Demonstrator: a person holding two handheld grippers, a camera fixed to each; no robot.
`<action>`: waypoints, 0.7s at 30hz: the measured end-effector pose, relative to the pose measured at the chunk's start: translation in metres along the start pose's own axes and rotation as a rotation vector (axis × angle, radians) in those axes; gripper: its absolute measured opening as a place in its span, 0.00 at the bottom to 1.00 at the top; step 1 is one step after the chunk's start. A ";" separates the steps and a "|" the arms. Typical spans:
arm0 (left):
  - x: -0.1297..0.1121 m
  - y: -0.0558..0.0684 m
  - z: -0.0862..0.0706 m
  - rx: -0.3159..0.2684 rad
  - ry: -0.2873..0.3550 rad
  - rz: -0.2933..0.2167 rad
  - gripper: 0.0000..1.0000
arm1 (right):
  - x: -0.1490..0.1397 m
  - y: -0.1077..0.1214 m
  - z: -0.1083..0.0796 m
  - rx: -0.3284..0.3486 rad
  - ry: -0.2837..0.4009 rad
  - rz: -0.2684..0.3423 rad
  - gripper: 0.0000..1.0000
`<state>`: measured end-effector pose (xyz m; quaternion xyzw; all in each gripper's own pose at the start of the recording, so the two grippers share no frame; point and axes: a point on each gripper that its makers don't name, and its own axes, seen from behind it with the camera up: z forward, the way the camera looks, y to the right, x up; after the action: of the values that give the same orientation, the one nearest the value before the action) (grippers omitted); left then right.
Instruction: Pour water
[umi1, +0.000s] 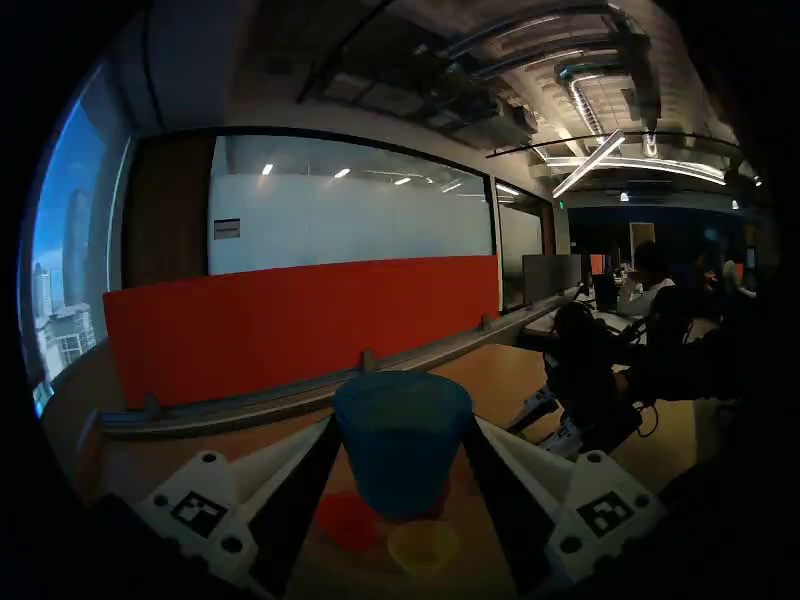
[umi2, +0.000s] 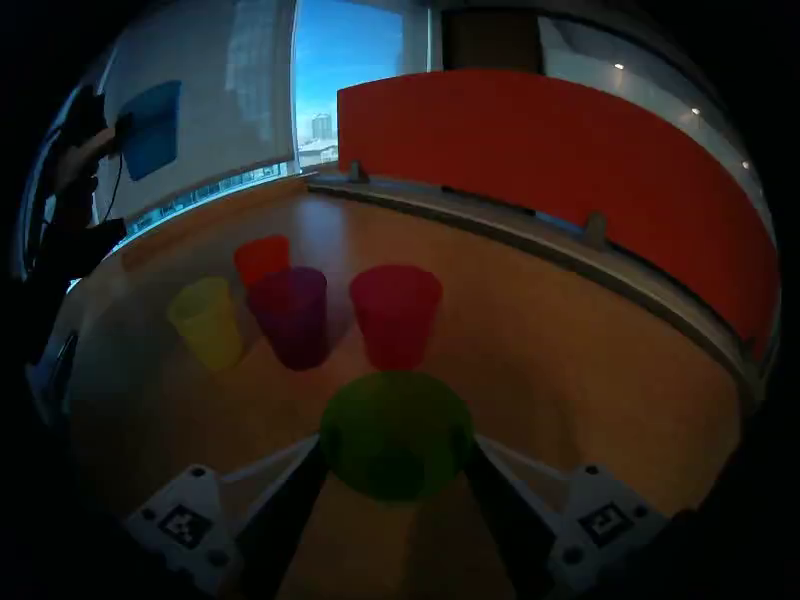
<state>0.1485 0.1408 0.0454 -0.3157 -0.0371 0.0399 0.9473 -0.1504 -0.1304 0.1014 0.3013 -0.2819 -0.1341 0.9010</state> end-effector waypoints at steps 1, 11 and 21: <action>0.000 0.000 0.000 0.001 0.001 0.000 0.85 | 0.001 0.000 -0.001 0.000 0.004 0.002 0.91; 0.001 -0.006 -0.002 0.020 -0.002 -0.004 0.85 | 0.027 -0.007 -0.021 0.010 0.076 0.012 0.91; 0.002 -0.011 -0.008 0.041 -0.005 -0.011 0.85 | 0.065 -0.034 -0.045 0.044 0.178 -0.011 0.90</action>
<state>0.1515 0.1275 0.0461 -0.2960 -0.0400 0.0363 0.9537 -0.0736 -0.1629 0.0782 0.3334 -0.2021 -0.1058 0.9148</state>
